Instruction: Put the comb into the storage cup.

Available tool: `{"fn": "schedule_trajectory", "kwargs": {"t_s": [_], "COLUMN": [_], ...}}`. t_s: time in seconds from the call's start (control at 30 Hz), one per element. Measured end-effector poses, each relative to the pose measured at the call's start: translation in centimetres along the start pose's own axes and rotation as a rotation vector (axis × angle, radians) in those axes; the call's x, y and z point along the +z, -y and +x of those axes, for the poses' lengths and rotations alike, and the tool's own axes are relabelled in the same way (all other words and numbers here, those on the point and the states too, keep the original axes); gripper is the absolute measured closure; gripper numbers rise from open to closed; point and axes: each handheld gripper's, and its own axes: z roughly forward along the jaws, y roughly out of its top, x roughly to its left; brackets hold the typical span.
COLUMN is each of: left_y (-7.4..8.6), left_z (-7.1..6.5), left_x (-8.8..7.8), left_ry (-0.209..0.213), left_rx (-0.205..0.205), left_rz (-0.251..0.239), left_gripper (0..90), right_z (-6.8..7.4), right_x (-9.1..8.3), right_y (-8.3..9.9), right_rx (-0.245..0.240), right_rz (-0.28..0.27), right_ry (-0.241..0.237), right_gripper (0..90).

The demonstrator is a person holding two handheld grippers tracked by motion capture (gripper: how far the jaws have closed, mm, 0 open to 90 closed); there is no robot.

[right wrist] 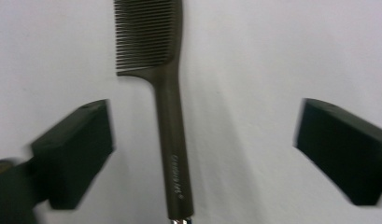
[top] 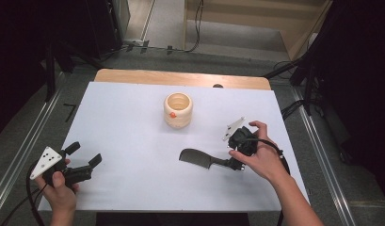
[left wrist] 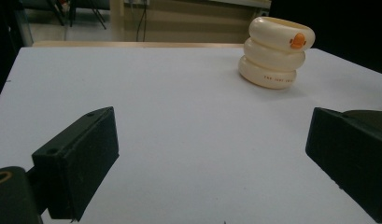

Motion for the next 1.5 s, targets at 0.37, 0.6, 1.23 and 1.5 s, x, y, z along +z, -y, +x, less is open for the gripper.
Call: {"fn": "schedule_trajectory", "kwargs": {"t_s": [0.37,0.6,1.23,1.5], "left_y": [0.0,0.0,0.0,0.0], "left_z": [0.0,0.0,0.0,0.0], "left_x": [0.0,0.0,0.0,0.1], "left_ry": [-0.002,-0.001,-0.002,-0.003], "left_rx": [0.002,0.001,0.003,0.006], "left_rz": [0.001,0.001,0.004,0.008], "left_gripper": [2.3,2.3,2.3,2.3], "right_z": [1.2,1.3,1.1,1.0], "right_x": [3.2,3.8,4.4,3.9], "right_y": [-1.2,-1.5,-0.8,-0.1], "right_rx": [-0.052,-0.061,-0.057,-0.027], "right_rz": [0.092,0.119,0.115,0.052], "right_ry": [-0.018,-0.027,-0.053,-0.048], "right_gripper": [20.6,46.2,70.9,71.0]}}
